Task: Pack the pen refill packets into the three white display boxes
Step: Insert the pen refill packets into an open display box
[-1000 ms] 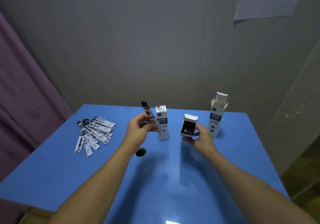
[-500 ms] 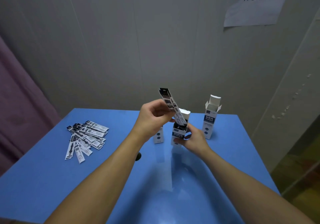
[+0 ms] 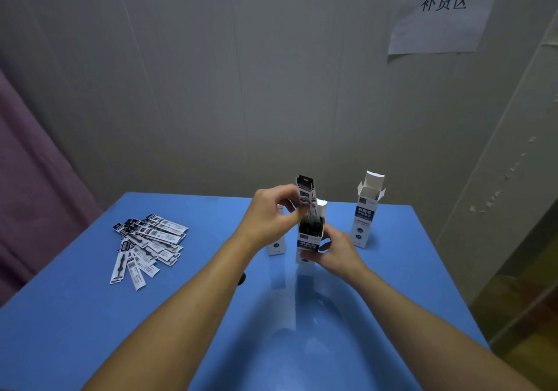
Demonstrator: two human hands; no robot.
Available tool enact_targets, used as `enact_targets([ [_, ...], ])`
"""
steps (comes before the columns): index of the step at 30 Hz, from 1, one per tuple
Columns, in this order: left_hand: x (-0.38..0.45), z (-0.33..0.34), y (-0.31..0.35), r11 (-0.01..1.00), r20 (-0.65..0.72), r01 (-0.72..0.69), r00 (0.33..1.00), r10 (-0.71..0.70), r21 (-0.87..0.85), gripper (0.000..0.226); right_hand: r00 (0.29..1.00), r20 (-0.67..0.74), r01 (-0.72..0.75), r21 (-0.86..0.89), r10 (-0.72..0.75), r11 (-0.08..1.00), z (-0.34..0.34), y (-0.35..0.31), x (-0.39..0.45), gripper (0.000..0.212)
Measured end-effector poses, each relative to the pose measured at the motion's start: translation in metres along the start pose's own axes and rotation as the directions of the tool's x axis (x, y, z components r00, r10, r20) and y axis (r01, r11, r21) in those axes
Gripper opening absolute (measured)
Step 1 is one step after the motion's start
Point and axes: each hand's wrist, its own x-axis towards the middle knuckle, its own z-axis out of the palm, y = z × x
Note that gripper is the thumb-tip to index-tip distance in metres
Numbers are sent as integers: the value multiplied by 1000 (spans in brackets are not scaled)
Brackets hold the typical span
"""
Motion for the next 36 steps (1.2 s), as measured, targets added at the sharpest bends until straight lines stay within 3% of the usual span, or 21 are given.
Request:
enact_targets([
  [3, -1, 7, -5, 996, 22, 10, 1000, -11, 85, 14, 1000, -3, 19, -3, -19, 1000, 4, -3, 3, 49],
  [6, -1, 14, -15, 978, 50, 42, 997, -53, 203, 5, 1000, -3, 17, 3, -17, 1000, 8, -5, 7, 50],
  [9, 1, 13, -16, 962, 94, 140, 982, -166, 234, 7, 1000, 12, 22, -8, -22, 1000, 9, -4, 8, 51],
  [16, 4, -1, 2, 985, 65, 136, 988, -143, 111, 27, 1000, 5, 5, 9, -5, 1000, 6, -6, 8, 51],
  [19, 3, -2, 2, 993, 39, 88, 995, -91, 80, 20, 1000, 5, 6, 15, -6, 1000, 6, -6, 8, 50],
  [22, 3, 2, -4, 976, 47, 37, 998, -48, 214, 6, 1000, 8, 11, 12, -11, 1000, 7, -6, 8, 51],
  [25, 2, 3, -9, 945, 93, 82, 989, -117, 316, 11, 1000, 23, 14, -7, -14, 1000, 7, -5, 9, 48],
  [28, 1, 0, -2, 973, 86, 92, 990, -112, 210, 22, 1000, 16, 0, 10, 0, 1000, 7, -5, 8, 48],
  [31, 2, 0, 2, 987, 28, 61, 997, -66, 147, 15, 1000, 20, 6, 7, -6, 1000, 6, -4, 7, 50],
  [34, 4, 3, -8, 948, -9, -1, 1000, 4, 318, 8, 1000, 19, 0, 4, 0, 1000, 7, -3, 7, 48],
  [36, 5, 6, -13, 877, 40, -22, 999, 4, 480, 11, 999, 36, 12, -25, -11, 1000, 7, -4, 7, 46],
])
